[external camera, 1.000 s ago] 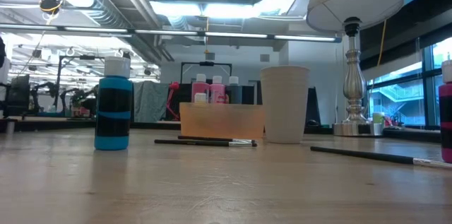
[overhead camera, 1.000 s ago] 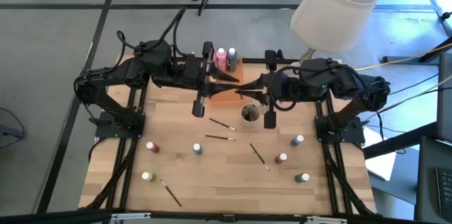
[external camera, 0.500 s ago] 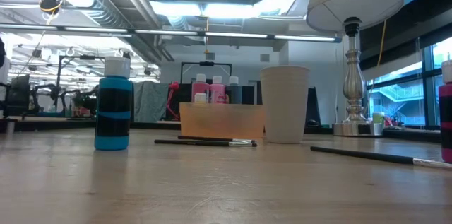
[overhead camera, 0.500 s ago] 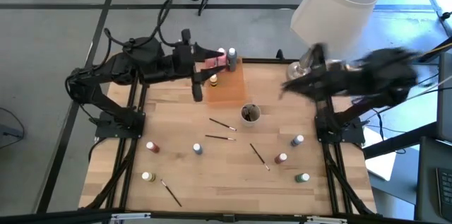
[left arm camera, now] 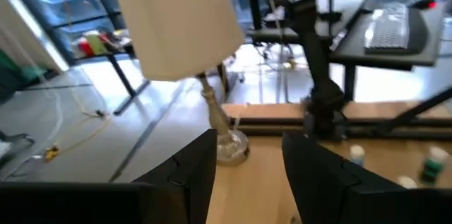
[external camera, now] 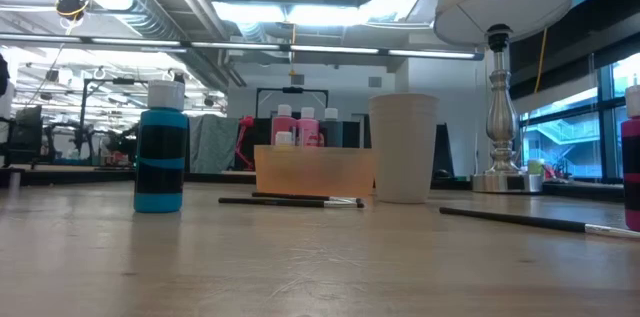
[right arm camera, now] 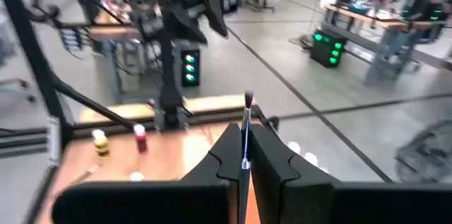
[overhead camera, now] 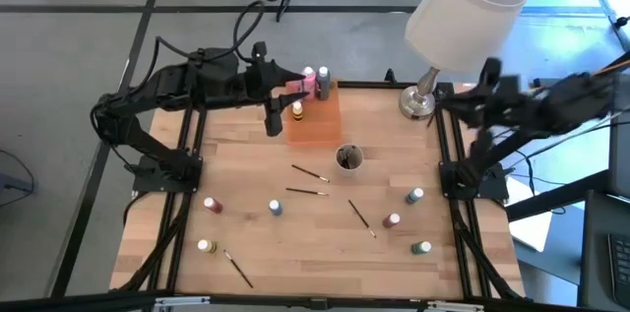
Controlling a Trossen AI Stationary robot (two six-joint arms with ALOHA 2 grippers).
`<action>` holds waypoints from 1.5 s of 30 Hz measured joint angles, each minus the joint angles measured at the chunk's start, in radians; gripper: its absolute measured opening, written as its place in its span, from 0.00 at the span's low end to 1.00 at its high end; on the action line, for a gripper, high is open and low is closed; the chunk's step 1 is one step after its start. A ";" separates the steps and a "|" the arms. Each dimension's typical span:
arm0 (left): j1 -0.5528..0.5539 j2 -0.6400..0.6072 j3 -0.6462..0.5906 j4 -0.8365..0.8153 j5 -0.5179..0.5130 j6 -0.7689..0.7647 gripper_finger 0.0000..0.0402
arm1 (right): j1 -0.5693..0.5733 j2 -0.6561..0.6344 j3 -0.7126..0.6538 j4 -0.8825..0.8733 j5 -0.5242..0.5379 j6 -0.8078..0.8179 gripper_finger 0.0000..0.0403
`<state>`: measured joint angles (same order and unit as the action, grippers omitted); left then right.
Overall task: Pick & Place Paint Supplies
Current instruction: Put the black paint brush into the light brown cup
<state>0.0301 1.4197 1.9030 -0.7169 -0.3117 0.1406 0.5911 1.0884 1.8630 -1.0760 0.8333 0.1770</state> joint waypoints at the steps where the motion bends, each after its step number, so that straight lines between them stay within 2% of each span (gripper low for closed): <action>1: 0.008 0.000 0.000 -0.009 0.020 0.000 0.39 | -0.001 -0.016 -0.060 0.031 0.010 0.002 0.03; 5: 0.041 0.000 0.000 -0.028 0.093 0.000 0.39 | -0.042 -0.086 -0.337 0.235 0.023 0.018 0.03; 9: 0.068 0.000 0.000 -0.036 0.141 -0.006 0.39 | -0.097 -0.164 -0.587 0.508 -0.086 0.001 0.03; 15: 0.093 0.000 0.000 -0.054 0.202 -0.031 0.39 | -0.171 -0.241 -0.857 0.746 -0.163 0.041 0.03; 20: 0.091 0.000 0.000 -0.052 0.229 -0.053 0.39 | -0.257 -0.257 -1.031 1.011 -0.331 0.021 0.03; 26: 0.089 0.000 0.000 -0.050 0.246 -0.102 0.39 | -0.380 -0.257 -1.170 1.154 -0.428 0.059 0.03; 30: 0.088 0.007 0.000 -0.016 0.346 -0.096 0.39 | -0.481 -0.242 -1.254 1.280 -0.553 0.109 0.03; 34: 0.087 0.017 0.000 0.025 0.458 -0.099 0.39 | -0.572 -0.230 -1.305 1.323 -0.661 0.152 0.03; 40: 0.051 0.041 0.000 0.018 0.464 -0.167 0.39 | -0.664 -0.226 -1.314 1.305 -0.783 0.101 0.03; 45: 0.010 0.064 0.000 0.047 0.465 -0.205 0.39 | -0.724 -0.151 -1.315 1.300 -0.891 0.049 0.03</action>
<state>0.0402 1.4838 1.9026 -0.6697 0.1528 -0.0646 -0.1329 0.9375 0.5480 0.2240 -0.0573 0.2259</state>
